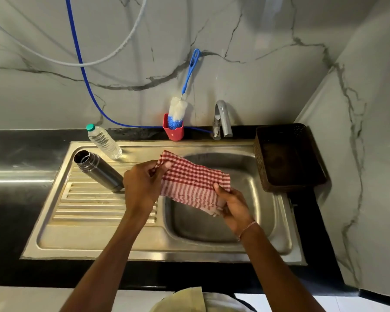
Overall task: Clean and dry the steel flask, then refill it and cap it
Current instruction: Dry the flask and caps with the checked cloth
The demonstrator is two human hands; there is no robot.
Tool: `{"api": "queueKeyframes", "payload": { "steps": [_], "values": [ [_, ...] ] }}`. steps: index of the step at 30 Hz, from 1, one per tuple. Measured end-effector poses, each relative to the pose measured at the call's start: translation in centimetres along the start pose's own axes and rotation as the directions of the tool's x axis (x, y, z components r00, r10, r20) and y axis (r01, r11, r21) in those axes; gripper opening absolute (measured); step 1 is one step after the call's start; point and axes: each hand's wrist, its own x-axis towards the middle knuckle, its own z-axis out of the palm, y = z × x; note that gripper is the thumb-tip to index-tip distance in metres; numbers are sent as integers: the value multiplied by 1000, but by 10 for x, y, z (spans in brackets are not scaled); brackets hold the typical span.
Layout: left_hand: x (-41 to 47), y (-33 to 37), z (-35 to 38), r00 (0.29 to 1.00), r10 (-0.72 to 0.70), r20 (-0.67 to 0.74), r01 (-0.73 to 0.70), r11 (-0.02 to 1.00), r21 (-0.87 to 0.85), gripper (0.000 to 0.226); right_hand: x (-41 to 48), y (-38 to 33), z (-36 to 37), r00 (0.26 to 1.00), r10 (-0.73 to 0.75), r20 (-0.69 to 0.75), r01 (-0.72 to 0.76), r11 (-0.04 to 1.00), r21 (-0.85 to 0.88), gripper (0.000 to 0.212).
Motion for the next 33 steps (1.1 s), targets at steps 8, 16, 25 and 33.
{"api": "queueKeyframes", "payload": {
  "steps": [8, 16, 25, 33],
  "values": [
    [-7, -6, 9, 977, -192, 91, 212, 920, -330, 17, -29, -48, -9, 985, -74, 159, 88, 993, -82, 26],
    [-9, -13, 31, 915, -368, 166, 400, 881, -253, 26, -18, -46, 4, 964, -223, -143, 172, 938, -301, 14],
    [-33, 22, 53, 961, -129, 243, 221, 888, -403, 19, -36, -30, 58, 613, -789, 34, 441, 306, -844, 22],
    [-41, 32, 71, 777, -256, 575, 620, 470, -628, 31, -37, -23, 34, 740, -567, 361, 562, 228, -795, 45]
  ]
}}
